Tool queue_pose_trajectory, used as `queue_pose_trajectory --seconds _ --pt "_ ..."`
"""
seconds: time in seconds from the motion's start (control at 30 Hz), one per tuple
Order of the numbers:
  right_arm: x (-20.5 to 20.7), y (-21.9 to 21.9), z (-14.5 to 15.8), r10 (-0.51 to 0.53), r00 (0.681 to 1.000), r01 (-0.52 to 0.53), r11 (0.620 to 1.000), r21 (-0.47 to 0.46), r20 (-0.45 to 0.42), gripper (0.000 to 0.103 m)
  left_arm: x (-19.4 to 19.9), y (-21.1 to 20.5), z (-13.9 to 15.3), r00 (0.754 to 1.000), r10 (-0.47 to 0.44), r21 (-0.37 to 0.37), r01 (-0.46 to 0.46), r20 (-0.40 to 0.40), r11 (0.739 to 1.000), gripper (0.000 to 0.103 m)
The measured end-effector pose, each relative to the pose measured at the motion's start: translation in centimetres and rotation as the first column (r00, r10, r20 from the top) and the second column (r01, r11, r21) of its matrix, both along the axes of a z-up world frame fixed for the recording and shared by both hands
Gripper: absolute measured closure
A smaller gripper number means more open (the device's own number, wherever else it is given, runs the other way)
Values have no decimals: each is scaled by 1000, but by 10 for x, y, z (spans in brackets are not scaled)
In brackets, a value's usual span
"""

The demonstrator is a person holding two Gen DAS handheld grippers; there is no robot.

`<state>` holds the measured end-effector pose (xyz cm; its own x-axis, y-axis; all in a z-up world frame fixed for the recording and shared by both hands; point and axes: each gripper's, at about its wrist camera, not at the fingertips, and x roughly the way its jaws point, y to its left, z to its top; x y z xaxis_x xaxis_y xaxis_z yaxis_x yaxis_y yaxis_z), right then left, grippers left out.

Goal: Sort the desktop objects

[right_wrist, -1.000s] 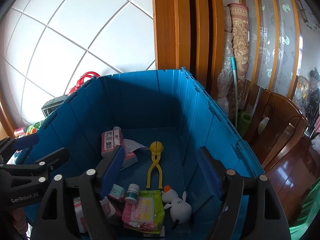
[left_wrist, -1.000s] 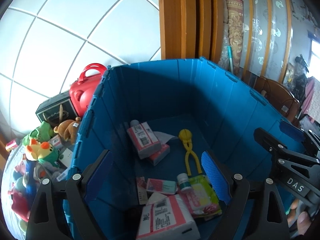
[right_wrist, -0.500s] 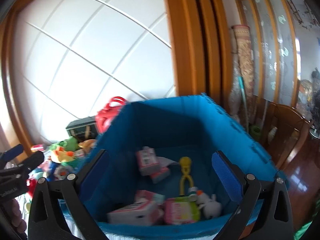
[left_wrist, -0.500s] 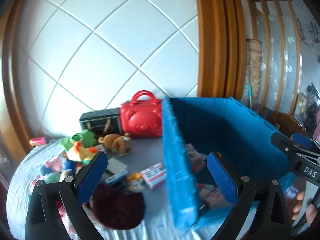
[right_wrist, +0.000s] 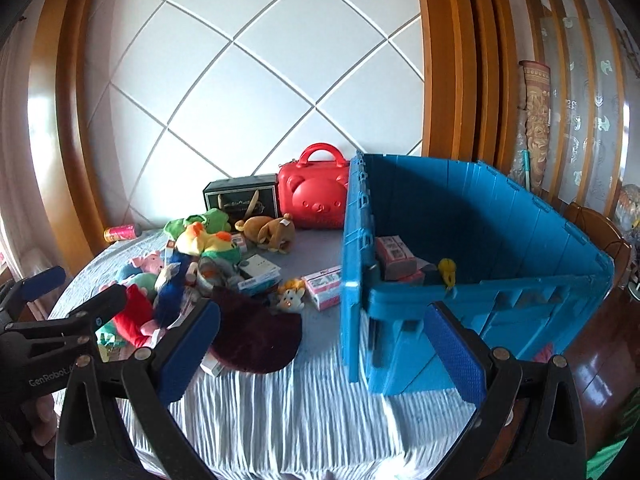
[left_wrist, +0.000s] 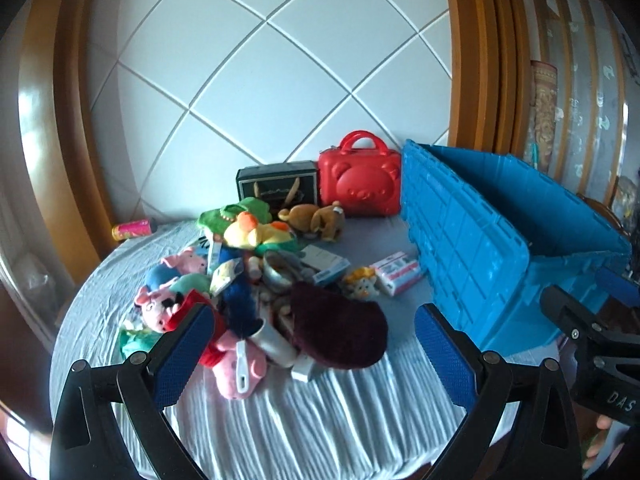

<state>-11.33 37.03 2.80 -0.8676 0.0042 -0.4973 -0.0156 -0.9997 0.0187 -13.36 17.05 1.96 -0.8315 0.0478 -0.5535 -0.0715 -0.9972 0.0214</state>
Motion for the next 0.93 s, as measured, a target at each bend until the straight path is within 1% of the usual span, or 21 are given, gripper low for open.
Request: queue_pose_trajectory --seconds 0.07,0.17,0.43,0.77,0.93 --pt "3 -13 -5 3 1000 -3 1000 8 21 0 5 -8 -2 1000 1 0 -1 13 1000 2" --pt "6 -19 -7 1 1000 -1 1000 9 23 0 12 -16 -5 1000 7 3 -7 11 1000 2" --pt "13 -36 -10 -4 1000 4 1000 13 29 0 13 -21 -7 1000 2 0 -2 10 1000 2" --pt "6 -42 -9 2 999 -2 1000 19 38 0 6 -29 -14 999 15 6 -15 41 1000 2" --pt "3 -45 -10 13 999 -14 1000 21 41 0 9 -32 -14 999 26 2 -26 30 1000 2"
